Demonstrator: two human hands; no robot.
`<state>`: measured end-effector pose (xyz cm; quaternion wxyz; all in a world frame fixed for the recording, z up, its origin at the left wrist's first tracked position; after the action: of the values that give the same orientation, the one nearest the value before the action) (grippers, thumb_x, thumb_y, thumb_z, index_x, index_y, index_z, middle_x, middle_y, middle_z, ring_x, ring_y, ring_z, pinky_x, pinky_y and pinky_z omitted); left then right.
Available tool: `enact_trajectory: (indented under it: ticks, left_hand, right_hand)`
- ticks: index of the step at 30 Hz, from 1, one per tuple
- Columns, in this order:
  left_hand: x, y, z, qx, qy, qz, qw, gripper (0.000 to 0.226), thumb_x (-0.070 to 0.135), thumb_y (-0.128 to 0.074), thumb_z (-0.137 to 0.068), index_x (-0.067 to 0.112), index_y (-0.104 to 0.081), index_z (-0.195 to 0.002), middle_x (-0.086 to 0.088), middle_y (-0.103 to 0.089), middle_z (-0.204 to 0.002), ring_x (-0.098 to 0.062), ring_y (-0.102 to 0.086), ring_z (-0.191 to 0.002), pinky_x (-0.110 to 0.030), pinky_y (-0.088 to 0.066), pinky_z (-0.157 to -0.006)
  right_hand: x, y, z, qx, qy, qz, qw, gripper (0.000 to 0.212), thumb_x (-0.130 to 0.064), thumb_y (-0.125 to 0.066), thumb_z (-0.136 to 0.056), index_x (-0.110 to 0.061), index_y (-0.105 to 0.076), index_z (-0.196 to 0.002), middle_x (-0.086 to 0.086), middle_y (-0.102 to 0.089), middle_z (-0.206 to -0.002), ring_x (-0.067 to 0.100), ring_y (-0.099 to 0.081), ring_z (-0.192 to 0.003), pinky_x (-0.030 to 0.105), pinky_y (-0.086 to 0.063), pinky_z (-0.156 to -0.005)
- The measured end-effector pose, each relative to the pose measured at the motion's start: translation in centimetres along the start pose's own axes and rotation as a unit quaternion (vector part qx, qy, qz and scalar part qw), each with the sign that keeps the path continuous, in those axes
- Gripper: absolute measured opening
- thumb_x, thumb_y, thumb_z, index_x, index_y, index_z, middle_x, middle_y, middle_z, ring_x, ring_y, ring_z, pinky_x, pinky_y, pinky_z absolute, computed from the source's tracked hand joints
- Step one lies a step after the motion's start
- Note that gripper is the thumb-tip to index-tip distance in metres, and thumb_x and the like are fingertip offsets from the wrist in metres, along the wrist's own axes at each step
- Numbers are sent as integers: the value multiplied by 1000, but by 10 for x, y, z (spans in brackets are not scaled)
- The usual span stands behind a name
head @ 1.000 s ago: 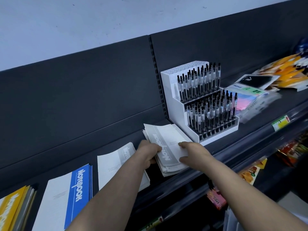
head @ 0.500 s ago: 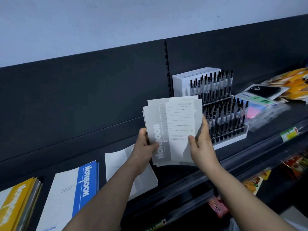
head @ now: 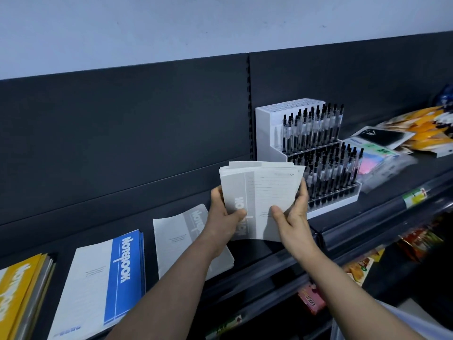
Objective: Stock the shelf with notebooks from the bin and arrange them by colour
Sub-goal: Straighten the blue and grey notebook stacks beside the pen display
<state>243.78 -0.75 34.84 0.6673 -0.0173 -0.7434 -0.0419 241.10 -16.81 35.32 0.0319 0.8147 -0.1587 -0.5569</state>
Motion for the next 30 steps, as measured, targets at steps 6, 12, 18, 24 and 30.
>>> enact_trajectory:
  ticks: [6, 12, 18, 24, 30]
  left_hand:
    - [4, 3, 1, 20, -9, 2, 1000, 57, -5, -60, -87, 23, -35, -130, 0, -60, -120, -16, -59, -112, -33, -51, -93]
    - [5, 13, 0, 68, 5, 15, 998, 49, 1, -58, -91, 20, -42, -133, 1, -62, -122, -15, -60, -110, -33, -52, -91]
    - [13, 2, 0, 76, 2, -2, 997, 31, 0, -47, -93, 26, -52, -110, 0, -66, -108, -18, -63, -100, -33, -54, -84]
    - [6, 1, 4, 54, -15, -33, 998, 35, 2, -52, -95, 29, -53, -118, 7, -68, -110, -10, -63, -102, -14, -50, -69]
    - [11, 10, 6, 76, -67, -108, 989, 64, 1, -58, -90, 35, -39, -141, 6, -66, -108, -9, -64, -101, -24, -52, -88]
  right_hand:
    - [-16, 4, -3, -21, 40, 42, 998, 89, -16, -56, -94, -42, 14, -143, -21, -14, -138, -20, -17, -114, 25, -17, -109]
    - [-17, 6, -12, -51, 32, 6, 998, 83, -15, -49, -97, -42, 11, -147, -13, -22, -154, 2, -26, -137, 32, -22, -116]
    - [-14, 8, -19, -32, 37, 20, 999, 81, -3, -41, -98, -45, 8, -147, -12, -14, -157, 6, -24, -140, 29, -20, -115]
    - [8, 11, -8, -23, 26, 1, 999, 80, 1, -40, -97, -45, 5, -145, -41, -14, -139, -25, -22, -125, 1, -18, -103]
    - [15, 12, -8, 14, 21, -1, 1000, 82, 2, -41, -96, -50, 0, -145, -32, -20, -143, -28, -21, -123, 2, -22, -100]
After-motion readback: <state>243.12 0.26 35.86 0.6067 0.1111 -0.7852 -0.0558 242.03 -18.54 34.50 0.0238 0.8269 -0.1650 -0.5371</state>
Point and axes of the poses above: each hand's wrist, its own z-axis away from the middle knuckle, its own y-axis out of the back of the hand, x = y × z, the point moved 8 cm from there along -z, towards the middle knuckle
